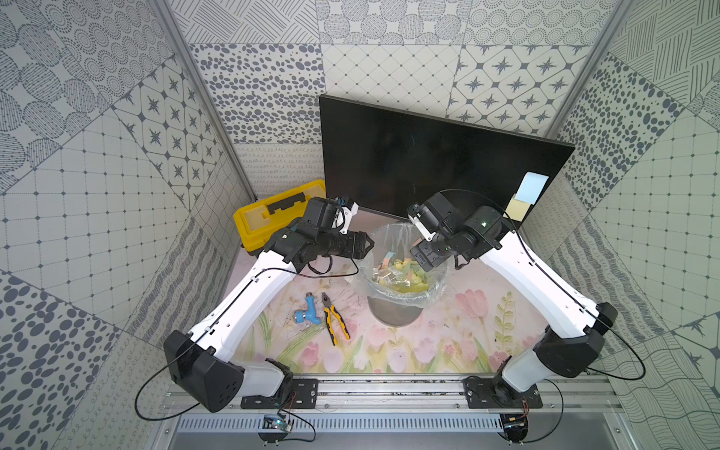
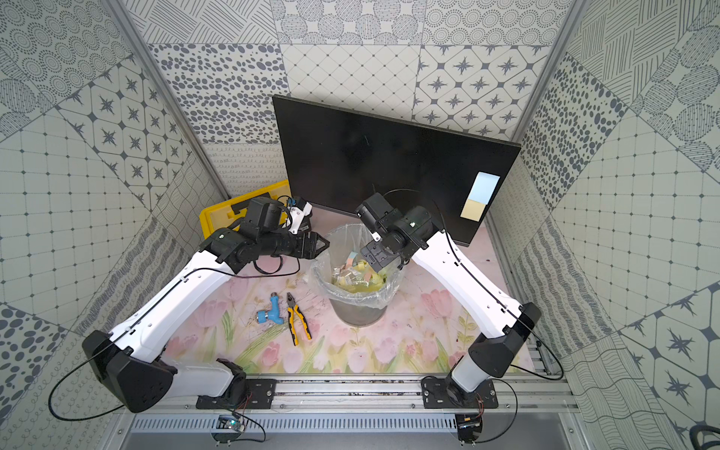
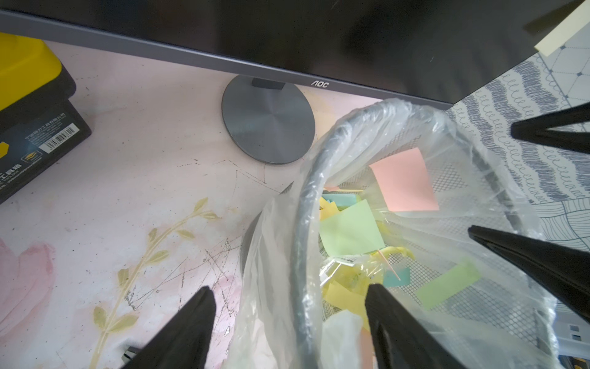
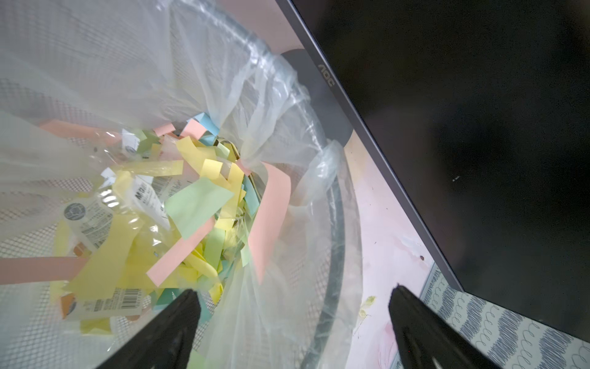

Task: Remove the sticky note from the monitor
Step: Place the sticky note in the trash bin.

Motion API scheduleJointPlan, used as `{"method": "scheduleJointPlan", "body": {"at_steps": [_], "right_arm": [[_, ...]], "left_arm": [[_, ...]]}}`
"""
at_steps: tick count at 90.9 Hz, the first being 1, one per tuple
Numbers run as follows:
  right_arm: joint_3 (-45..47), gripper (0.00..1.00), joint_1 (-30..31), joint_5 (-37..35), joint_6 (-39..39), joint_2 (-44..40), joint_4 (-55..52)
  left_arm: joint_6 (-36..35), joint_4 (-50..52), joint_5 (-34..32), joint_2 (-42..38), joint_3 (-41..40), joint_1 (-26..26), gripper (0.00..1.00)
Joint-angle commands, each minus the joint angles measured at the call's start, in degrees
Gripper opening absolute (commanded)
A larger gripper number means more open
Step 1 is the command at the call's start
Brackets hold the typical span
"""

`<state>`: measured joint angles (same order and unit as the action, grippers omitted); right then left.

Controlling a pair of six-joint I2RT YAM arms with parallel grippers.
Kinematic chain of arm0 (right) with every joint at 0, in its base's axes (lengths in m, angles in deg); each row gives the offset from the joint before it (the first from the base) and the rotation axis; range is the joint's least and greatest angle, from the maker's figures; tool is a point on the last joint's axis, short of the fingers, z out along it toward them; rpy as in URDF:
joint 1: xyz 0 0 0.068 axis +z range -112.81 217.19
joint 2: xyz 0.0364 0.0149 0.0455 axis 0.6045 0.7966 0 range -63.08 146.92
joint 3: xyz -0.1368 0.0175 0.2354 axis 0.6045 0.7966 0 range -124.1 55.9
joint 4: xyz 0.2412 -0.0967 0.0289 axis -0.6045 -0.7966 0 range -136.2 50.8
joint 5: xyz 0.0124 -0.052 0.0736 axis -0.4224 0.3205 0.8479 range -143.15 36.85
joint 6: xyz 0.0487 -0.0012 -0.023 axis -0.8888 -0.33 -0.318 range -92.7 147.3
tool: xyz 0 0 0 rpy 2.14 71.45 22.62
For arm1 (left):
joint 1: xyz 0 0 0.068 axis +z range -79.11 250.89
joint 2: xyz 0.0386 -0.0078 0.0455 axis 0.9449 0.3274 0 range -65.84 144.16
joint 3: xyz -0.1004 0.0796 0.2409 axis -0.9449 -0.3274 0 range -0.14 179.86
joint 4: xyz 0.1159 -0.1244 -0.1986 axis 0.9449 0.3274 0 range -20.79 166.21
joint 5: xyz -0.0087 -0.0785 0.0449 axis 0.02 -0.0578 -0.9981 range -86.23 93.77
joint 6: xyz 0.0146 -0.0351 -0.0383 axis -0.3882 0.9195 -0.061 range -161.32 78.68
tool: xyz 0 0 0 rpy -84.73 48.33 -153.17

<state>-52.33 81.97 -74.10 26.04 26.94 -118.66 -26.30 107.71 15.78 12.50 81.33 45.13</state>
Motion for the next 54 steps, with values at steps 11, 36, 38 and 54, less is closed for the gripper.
{"method": "scheduleJointPlan", "body": {"at_steps": [11,36,38,54], "right_arm": [[-3.3,0.97,-2.9,5.7,-1.7,-6.3,3.5],[-4.0,0.94,-13.6,13.8,-4.5,-15.3,7.9],[-4.0,0.94,-15.3,15.3,-5.0,-16.2,8.3],[-0.7,0.91,-27.8,24.2,-7.2,-23.4,13.7]], "left_arm": [[3.5,-10.5,7.6,0.0,2.0,0.1,0.79],[9.8,-17.8,12.4,5.1,13.2,0.0,0.99],[10.0,-17.9,12.4,5.9,14.4,-0.1,0.99],[11.7,-17.8,11.8,10.8,22.1,-2.3,0.99]]}}
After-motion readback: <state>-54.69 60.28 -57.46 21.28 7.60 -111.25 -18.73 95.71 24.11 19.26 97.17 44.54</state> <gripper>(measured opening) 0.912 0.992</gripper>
